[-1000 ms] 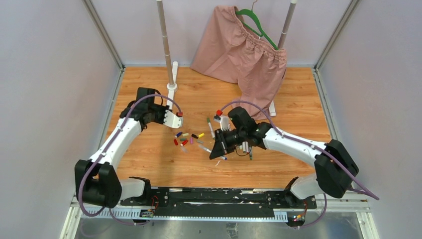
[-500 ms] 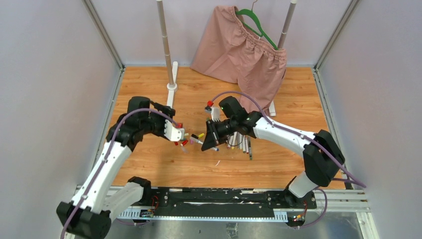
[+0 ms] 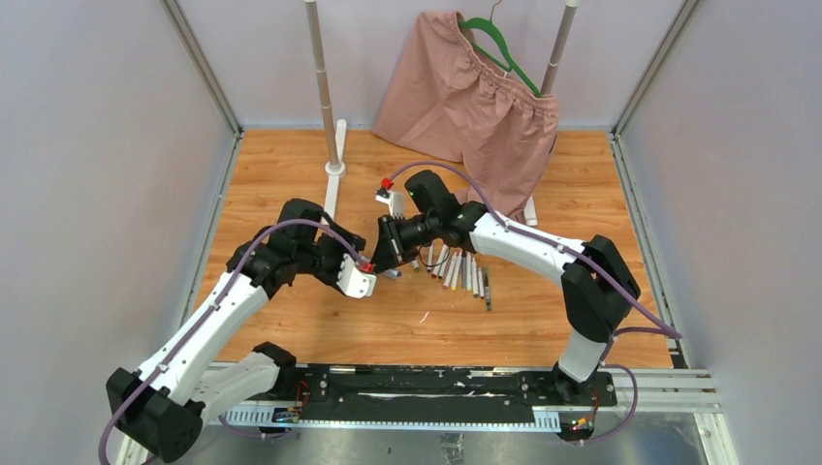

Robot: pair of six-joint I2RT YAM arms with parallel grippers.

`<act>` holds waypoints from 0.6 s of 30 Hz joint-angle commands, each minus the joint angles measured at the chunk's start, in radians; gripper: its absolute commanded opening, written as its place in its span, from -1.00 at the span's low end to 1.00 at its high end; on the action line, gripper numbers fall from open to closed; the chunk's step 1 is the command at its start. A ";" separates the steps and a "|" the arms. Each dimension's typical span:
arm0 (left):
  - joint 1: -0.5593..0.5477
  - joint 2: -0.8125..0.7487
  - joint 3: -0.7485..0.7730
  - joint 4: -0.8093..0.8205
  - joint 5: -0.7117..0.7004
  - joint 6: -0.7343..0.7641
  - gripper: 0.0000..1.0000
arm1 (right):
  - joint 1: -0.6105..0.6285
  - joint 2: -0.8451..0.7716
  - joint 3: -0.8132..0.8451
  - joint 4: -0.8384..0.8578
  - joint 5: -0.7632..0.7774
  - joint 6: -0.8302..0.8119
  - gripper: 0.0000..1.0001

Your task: Open the pen caps

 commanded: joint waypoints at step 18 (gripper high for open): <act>-0.016 0.048 0.079 -0.012 -0.121 -0.004 -1.00 | 0.030 -0.023 0.005 0.021 0.150 0.057 -0.27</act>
